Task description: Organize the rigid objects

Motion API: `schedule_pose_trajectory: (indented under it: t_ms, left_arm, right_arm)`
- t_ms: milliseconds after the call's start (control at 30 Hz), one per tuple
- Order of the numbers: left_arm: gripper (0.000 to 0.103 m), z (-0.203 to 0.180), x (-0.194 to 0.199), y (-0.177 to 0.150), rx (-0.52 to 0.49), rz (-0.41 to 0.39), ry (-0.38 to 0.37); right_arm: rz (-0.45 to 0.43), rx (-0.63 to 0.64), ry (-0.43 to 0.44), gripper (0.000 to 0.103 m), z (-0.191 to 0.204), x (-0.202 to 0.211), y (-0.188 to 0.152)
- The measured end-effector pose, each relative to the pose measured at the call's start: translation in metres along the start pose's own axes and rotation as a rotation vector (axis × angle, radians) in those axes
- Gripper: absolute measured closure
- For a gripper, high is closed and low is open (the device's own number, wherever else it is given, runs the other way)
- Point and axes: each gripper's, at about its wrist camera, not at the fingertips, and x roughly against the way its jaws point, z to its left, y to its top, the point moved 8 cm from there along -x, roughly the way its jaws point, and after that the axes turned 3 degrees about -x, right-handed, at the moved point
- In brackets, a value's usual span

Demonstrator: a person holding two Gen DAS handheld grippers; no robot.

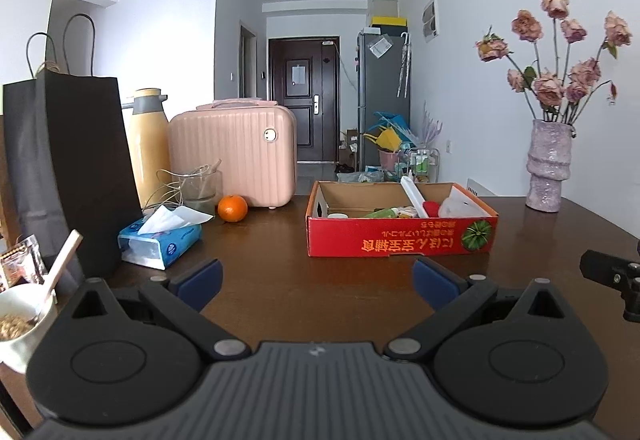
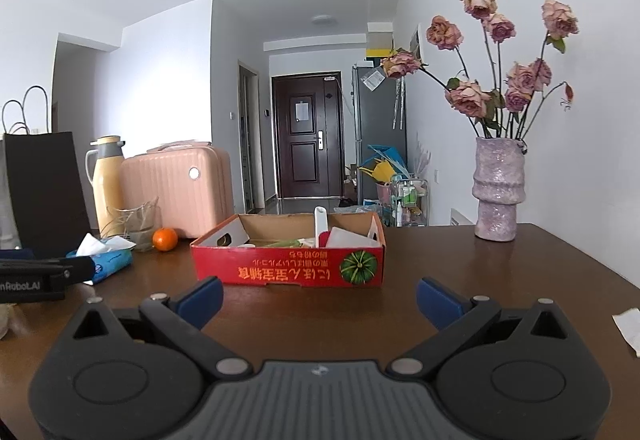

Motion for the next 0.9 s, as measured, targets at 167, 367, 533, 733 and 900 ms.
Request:
schedule_pose_trajectory:
  t_ms: [167,367,533,733,900]
  left_arm:
    - [0.000,-0.003,0.021,-0.006,-0.004,-0.012,-0.006]
    - [0.000,-0.002,0.030,-0.007,-0.001,-0.022,-0.007]
    - [0.000,-0.002,0.032,-0.007,-0.001,-0.021,-0.007]
    - [0.000,-0.002,0.032,-0.007,-0.001,-0.023,-0.007]
    - [0.000,-0.001,0.033,-0.008,0.001,-0.020,-0.007]
  right_arm:
    - [0.000,0.011,0.007,0.000,0.005,0.018,-0.009]
    - [-0.009,0.015,0.013,0.000,0.008,0.026,-0.009]
    - [-0.016,0.018,0.016,0.000,0.009,0.030,-0.008]
    - [-0.015,0.021,0.017,0.000,0.010,0.029,-0.008]
    - [-0.013,0.021,0.017,0.000,0.011,0.029,-0.008]
